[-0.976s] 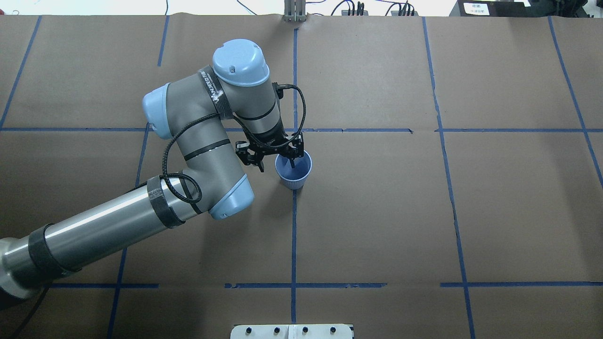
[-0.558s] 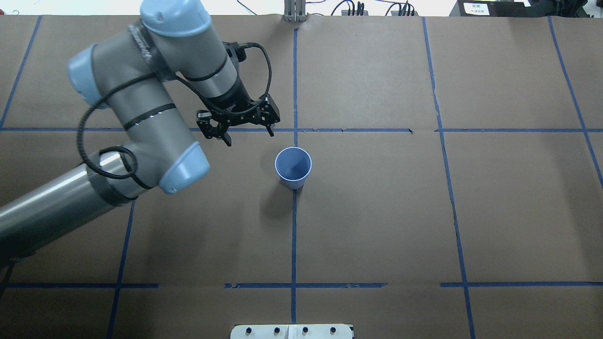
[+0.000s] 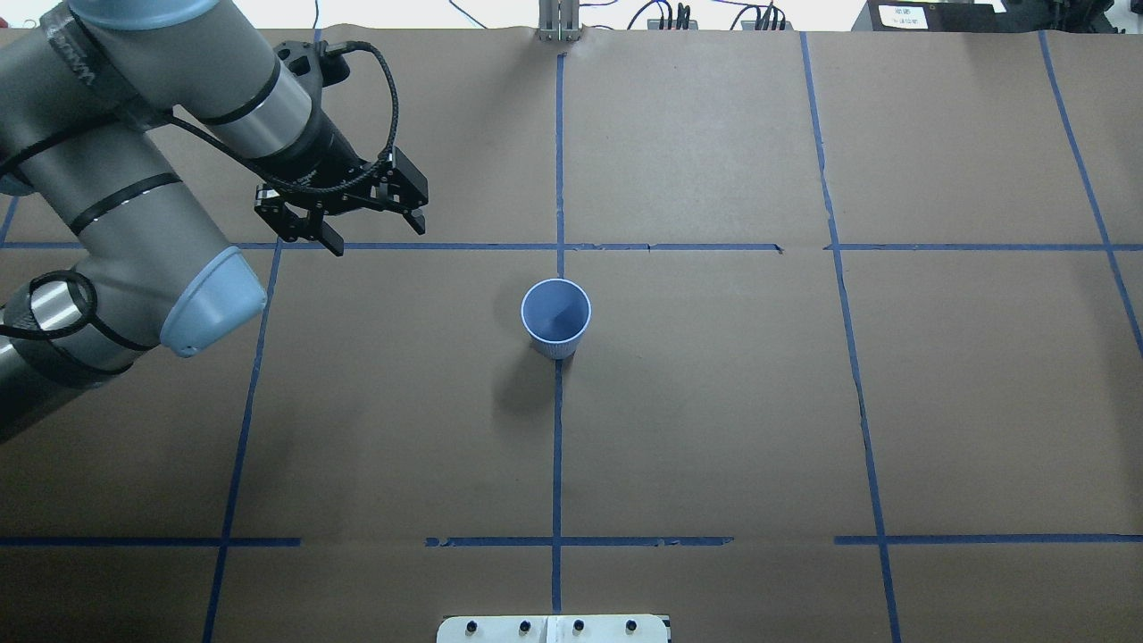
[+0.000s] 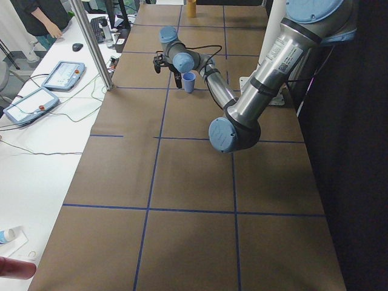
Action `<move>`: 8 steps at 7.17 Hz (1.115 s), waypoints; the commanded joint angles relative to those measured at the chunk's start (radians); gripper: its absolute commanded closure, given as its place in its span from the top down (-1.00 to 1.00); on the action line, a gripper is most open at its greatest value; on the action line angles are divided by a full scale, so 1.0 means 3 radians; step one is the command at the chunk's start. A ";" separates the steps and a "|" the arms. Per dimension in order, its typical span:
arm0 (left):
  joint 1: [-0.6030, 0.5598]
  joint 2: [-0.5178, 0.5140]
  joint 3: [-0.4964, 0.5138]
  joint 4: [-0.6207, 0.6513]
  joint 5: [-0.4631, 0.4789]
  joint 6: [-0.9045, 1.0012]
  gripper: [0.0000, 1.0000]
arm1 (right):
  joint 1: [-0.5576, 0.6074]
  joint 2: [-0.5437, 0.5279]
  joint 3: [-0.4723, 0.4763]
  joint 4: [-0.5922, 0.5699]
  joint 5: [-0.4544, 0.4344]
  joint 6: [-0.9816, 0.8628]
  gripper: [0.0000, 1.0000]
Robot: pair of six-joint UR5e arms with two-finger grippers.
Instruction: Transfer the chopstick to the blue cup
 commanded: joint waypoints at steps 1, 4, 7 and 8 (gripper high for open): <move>-0.0029 0.0024 -0.0047 0.0021 -0.0002 0.0016 1.00 | 0.0037 0.0020 -0.0192 0.0204 -0.0101 -0.0153 1.00; -0.0039 0.0059 -0.0087 0.0026 0.0003 0.0016 1.00 | 0.0042 0.0056 -0.0341 0.0204 -0.0106 -0.0175 1.00; -0.0029 0.0070 -0.0108 0.0021 0.0013 0.0016 1.00 | 0.0047 0.0285 -0.0545 0.0209 -0.0177 -0.0165 0.98; -0.0024 0.0070 -0.0108 0.0021 0.0013 0.0016 1.00 | 0.0047 0.0322 -0.0551 0.0214 -0.0264 -0.0140 0.99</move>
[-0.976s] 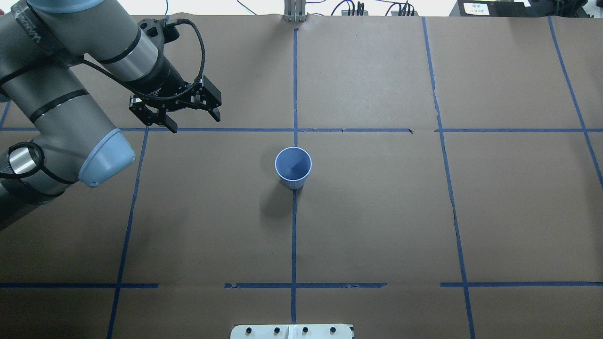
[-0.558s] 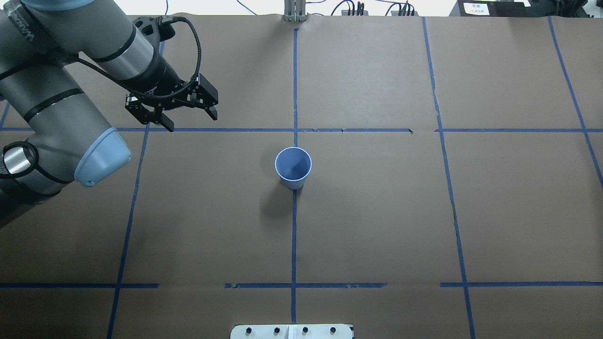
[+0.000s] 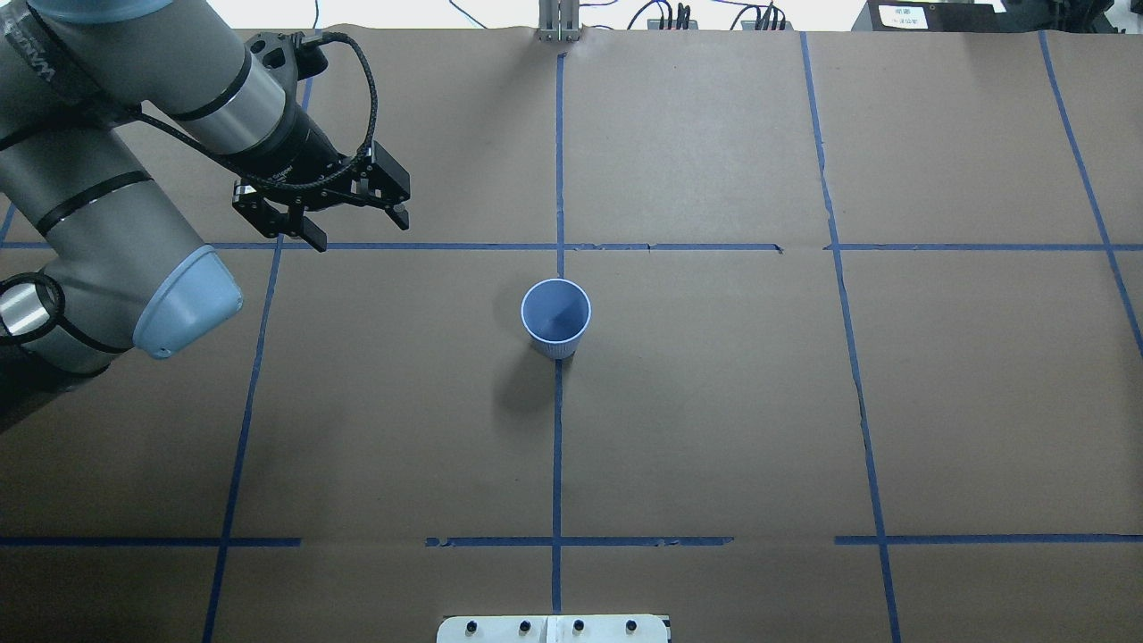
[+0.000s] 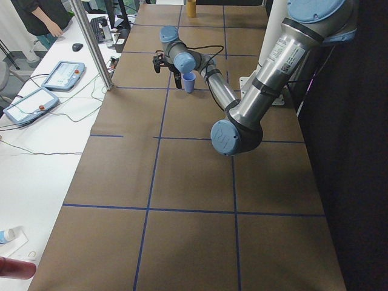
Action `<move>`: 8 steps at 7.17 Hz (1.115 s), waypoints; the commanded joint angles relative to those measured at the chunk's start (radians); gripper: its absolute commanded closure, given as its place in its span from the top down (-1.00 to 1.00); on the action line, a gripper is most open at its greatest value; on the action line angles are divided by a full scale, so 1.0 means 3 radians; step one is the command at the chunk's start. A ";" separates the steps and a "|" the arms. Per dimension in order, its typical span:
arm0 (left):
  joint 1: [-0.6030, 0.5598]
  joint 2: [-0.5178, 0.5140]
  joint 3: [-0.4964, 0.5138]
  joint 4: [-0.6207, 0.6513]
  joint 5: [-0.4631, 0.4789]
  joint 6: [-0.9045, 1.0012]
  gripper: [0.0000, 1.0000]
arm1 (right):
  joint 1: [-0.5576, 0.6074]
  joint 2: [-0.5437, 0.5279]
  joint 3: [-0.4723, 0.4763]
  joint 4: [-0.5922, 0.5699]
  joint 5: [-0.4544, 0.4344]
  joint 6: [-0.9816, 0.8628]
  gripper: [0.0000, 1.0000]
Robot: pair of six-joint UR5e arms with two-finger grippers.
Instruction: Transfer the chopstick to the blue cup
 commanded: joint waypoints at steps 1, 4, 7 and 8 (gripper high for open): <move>0.0012 0.0002 0.0018 -0.0006 0.0002 0.0005 1.00 | 0.0000 0.0031 -0.0178 0.0405 -0.0104 0.0194 0.98; 0.0017 0.0017 0.0043 -0.0006 0.0007 0.0005 1.00 | 0.0000 0.0020 -0.0558 0.1197 -0.0104 0.0559 0.98; 0.0022 0.0027 0.0059 -0.0006 0.0022 0.0005 1.00 | 0.0000 0.0020 -0.0542 0.1197 -0.0104 0.0594 0.00; 0.0022 0.0027 0.0059 -0.0006 0.0028 0.0005 1.00 | 0.0000 0.0030 -0.0537 0.1197 -0.0109 0.0589 -0.68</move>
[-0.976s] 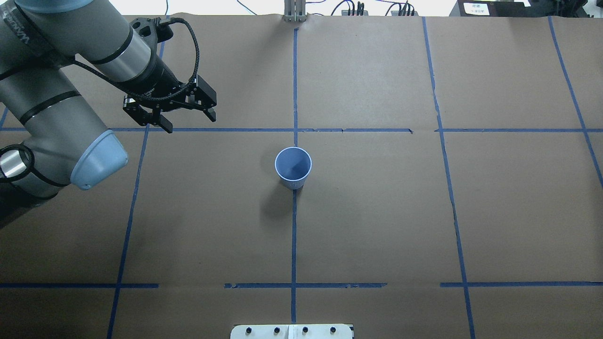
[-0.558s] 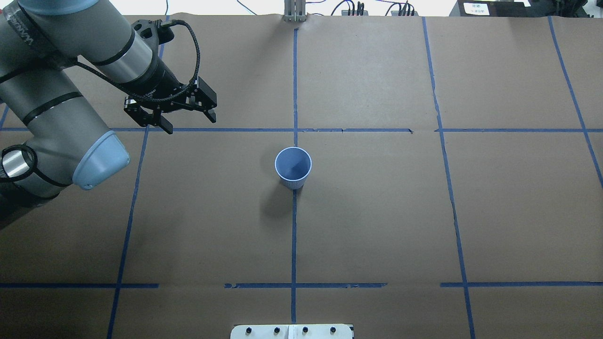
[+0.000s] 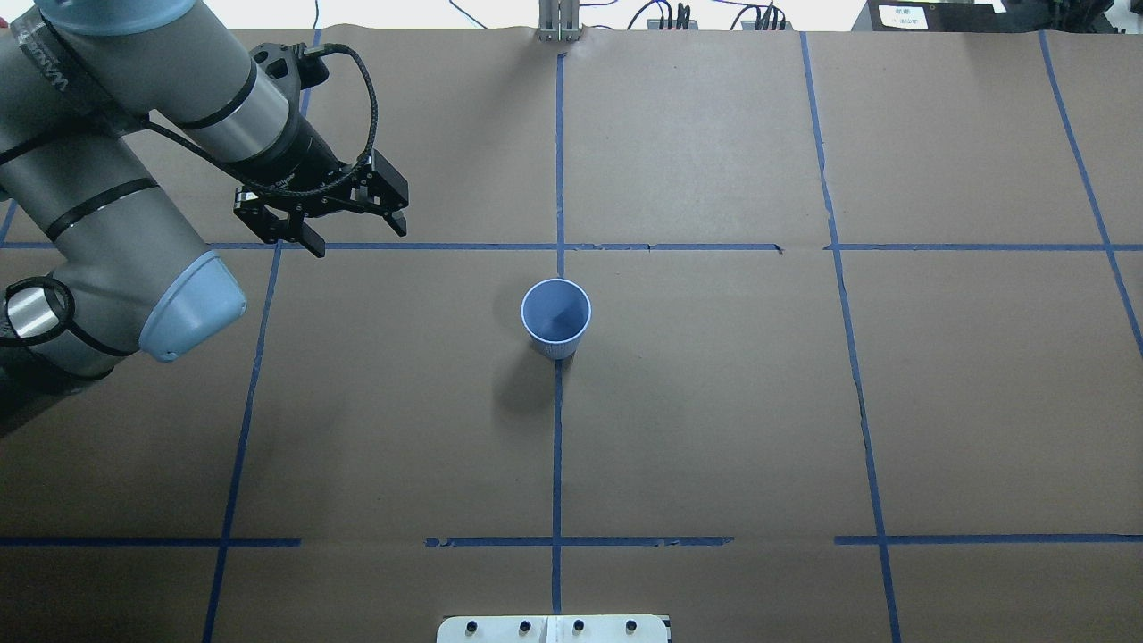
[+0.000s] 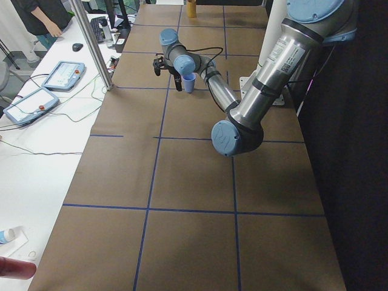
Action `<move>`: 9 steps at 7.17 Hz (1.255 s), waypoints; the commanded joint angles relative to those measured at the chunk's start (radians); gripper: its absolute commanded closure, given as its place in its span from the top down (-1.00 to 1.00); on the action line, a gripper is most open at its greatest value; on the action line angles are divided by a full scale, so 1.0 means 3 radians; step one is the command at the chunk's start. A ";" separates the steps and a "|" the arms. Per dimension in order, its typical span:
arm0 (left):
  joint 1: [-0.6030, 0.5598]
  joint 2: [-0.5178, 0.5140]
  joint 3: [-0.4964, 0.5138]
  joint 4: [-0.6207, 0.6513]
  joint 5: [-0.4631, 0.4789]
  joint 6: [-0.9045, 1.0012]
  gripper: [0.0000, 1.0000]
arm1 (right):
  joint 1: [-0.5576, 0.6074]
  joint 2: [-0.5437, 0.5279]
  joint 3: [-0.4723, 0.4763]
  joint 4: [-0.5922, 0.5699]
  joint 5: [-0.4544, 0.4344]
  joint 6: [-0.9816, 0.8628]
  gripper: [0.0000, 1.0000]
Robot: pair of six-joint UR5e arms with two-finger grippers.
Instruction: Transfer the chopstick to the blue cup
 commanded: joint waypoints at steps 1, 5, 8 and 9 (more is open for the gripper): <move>0.0001 0.0002 0.0006 0.0002 0.0011 -0.0005 1.00 | 0.0001 0.0018 0.0010 -0.0003 0.0001 0.0002 -0.98; 0.0006 -0.0003 0.0011 0.0007 0.0022 -0.0031 1.00 | 0.0062 0.0002 0.0208 -0.0044 0.0052 -0.0019 -1.00; 0.0011 -0.0008 0.0001 0.0007 0.0017 -0.0046 1.00 | 0.0328 -0.0079 0.0397 -0.0049 0.0216 -0.0075 -1.00; 0.0011 -0.0008 -0.0004 0.0007 0.0017 -0.0046 1.00 | 0.0358 -0.0120 0.0424 -0.0060 0.0236 -0.0085 -1.00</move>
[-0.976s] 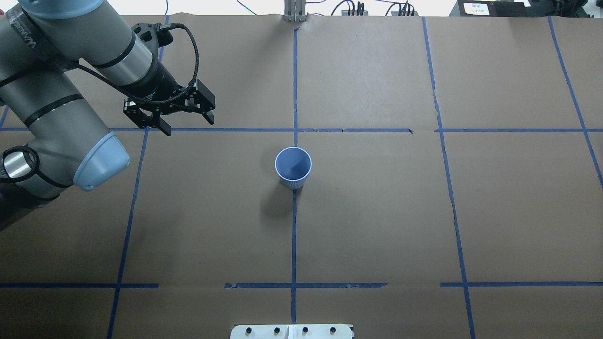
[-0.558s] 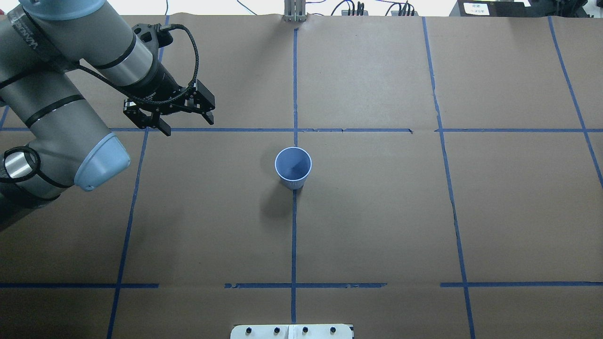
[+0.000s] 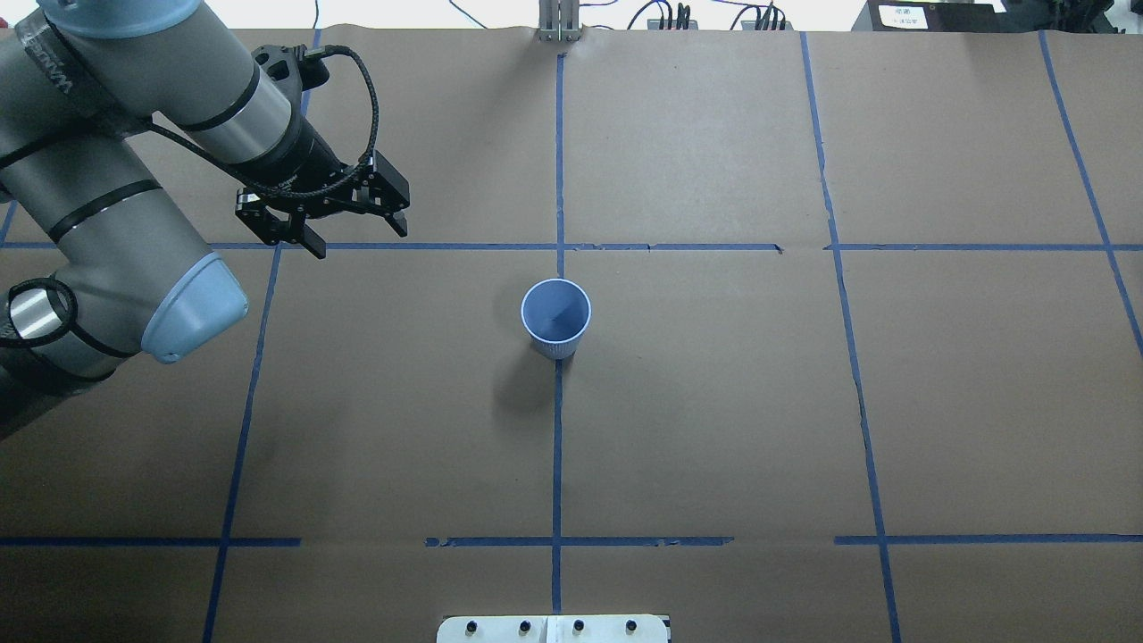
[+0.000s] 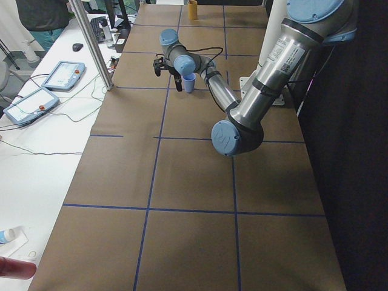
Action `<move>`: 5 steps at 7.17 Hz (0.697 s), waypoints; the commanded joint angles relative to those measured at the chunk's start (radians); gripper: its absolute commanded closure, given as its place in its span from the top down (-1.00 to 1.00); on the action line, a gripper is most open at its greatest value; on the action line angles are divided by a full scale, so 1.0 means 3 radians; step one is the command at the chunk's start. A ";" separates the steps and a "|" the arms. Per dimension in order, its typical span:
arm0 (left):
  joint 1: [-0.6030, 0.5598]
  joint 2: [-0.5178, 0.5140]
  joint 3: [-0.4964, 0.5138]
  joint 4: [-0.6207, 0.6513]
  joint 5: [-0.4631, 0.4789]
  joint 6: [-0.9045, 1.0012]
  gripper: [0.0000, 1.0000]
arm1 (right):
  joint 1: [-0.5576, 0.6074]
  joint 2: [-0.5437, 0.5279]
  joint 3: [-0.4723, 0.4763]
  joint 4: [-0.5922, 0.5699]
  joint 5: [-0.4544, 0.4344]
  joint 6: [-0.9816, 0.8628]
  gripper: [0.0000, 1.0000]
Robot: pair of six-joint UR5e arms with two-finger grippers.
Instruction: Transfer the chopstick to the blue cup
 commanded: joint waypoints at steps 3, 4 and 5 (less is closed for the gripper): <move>0.0000 -0.0002 -0.0031 0.0000 0.0000 -0.0006 1.00 | 0.0183 -0.0190 0.0597 -0.0757 0.0077 -0.0400 -1.00; 0.0000 -0.0002 -0.0041 0.0005 -0.0005 -0.0006 1.00 | 0.0320 -0.0201 0.0914 -0.1379 0.0021 -0.0857 -1.00; 0.0000 0.0003 -0.0051 0.0005 -0.0005 -0.0006 1.00 | 0.0453 -0.0186 0.1267 -0.1972 -0.0218 -0.1297 -1.00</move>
